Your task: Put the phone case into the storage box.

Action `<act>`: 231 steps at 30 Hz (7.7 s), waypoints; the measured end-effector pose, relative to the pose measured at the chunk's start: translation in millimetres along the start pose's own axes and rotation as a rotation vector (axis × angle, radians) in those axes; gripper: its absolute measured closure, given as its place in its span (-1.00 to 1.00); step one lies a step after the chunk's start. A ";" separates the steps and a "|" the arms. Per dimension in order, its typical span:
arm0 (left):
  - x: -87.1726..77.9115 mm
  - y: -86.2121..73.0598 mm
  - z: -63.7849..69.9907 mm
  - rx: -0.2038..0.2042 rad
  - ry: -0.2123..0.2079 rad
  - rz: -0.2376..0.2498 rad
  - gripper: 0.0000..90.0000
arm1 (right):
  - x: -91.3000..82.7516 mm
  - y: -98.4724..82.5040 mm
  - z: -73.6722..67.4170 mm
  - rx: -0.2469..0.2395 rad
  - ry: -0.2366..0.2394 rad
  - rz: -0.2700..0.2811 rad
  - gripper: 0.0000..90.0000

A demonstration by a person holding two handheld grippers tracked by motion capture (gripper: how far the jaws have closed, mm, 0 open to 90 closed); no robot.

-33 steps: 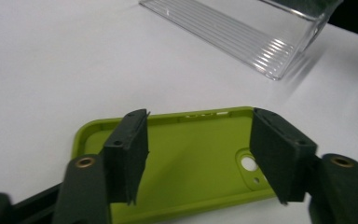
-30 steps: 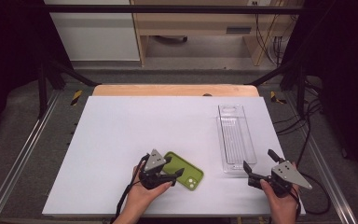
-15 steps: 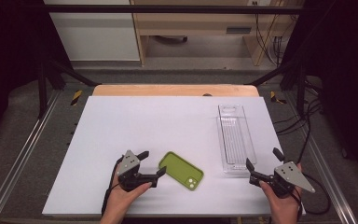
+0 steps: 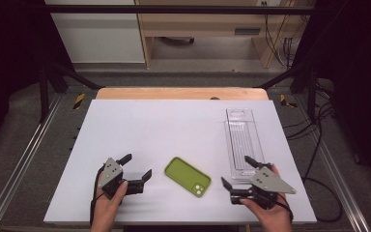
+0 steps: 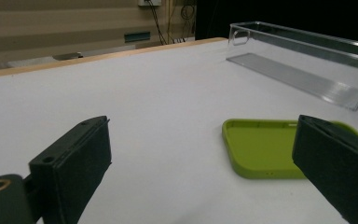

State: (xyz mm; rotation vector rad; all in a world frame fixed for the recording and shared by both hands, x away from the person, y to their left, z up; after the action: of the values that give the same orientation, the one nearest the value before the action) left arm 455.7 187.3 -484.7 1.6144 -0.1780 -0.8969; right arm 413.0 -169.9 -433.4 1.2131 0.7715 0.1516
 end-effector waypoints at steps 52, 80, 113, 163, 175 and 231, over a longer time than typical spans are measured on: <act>4.5 -1.8 6.7 -0.032 -0.054 -0.009 -0.92 | 113.4 -31.0 -55.3 -0.097 0.313 -0.566 -0.86; 3.6 -1.3 11.5 -0.025 -0.063 -0.006 -0.92 | 109.8 -37.0 -54.0 -0.088 0.291 -0.515 -0.65; 0.8 11.0 36.3 0.145 0.002 -0.014 -0.96 | 88.2 98.9 5.7 -0.126 0.288 -0.638 -0.61; 22.3 87.2 68.3 0.606 0.138 -0.111 -0.73 | 77.5 137.7 -15.9 -0.213 0.321 -0.782 -0.62; 36.6 92.9 73.9 0.702 0.168 -0.108 -0.38 | 80.1 137.3 -18.9 -0.201 0.365 -0.779 -0.62; 43.2 78.0 87.9 0.970 0.272 -0.157 0.71 | 73.5 138.2 -20.9 -0.176 0.401 -0.819 -0.64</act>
State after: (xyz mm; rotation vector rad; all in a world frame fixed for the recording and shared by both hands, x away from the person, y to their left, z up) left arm 457.8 73.5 -432.6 2.6615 -0.3286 -0.7249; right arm 494.6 -65.3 -347.6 0.6287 1.5151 -0.2182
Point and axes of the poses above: each handheld gripper's, and its own axes: x roughly forward along the jaws, y roughly out of its top, z roughly to its right, the point moved 5 cm from there along x, roughly forward along the jaws, and after that the axes turned 12 degrees about -z, right-handed, at the moved point
